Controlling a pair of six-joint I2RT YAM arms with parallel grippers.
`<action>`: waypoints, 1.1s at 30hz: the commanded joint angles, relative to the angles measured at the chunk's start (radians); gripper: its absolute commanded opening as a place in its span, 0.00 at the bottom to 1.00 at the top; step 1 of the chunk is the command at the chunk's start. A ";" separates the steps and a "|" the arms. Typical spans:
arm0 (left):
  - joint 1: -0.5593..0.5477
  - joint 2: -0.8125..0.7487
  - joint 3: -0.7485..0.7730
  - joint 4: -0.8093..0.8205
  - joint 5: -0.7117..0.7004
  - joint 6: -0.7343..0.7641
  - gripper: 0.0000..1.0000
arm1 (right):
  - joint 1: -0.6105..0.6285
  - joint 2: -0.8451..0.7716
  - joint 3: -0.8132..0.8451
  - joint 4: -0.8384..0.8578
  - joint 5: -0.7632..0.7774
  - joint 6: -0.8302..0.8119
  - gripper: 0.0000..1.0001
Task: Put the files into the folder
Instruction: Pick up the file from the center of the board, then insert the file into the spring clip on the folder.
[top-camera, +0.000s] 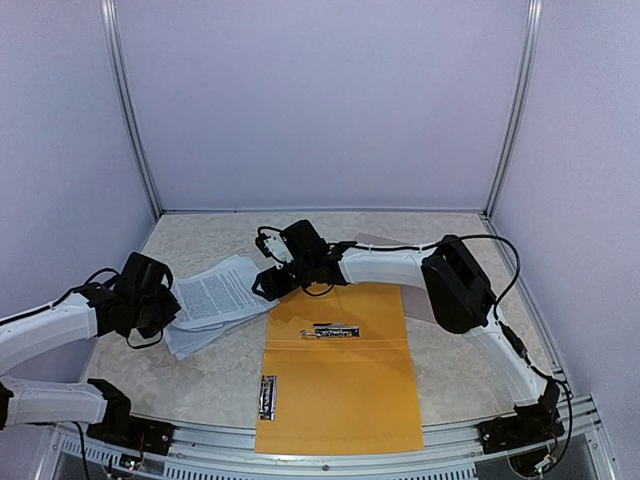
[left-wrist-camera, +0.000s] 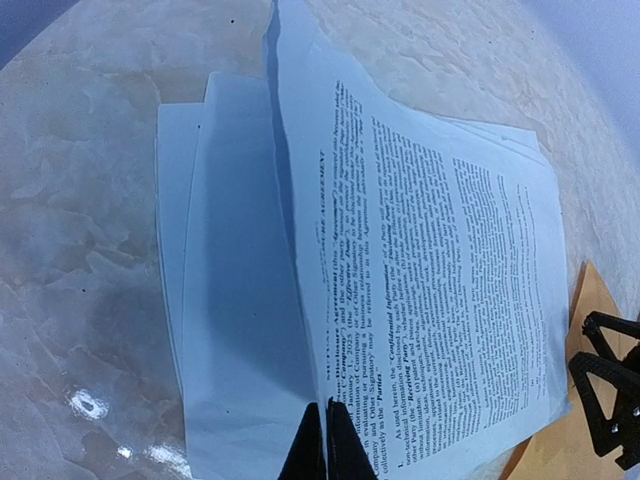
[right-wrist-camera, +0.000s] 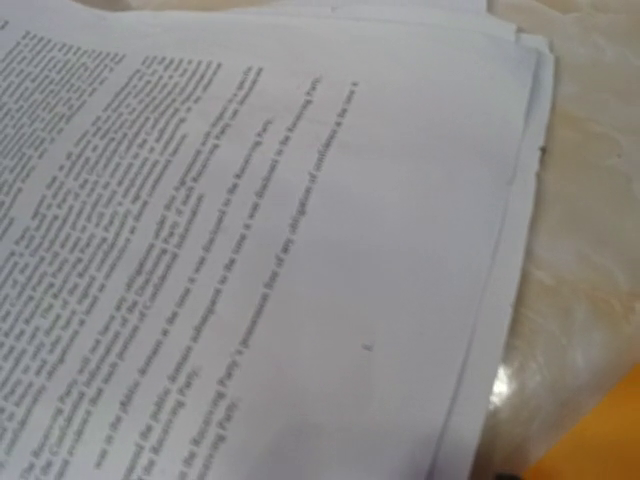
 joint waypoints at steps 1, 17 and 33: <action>0.004 -0.017 0.060 -0.045 -0.017 0.017 0.00 | -0.012 -0.073 -0.031 -0.016 0.020 -0.004 0.72; -0.063 -0.037 0.475 -0.078 0.030 0.317 0.00 | -0.097 -0.307 -0.251 0.008 0.143 -0.026 0.77; -0.346 0.381 0.998 0.069 0.283 0.535 0.00 | -0.300 -0.776 -0.726 0.083 0.180 -0.047 0.77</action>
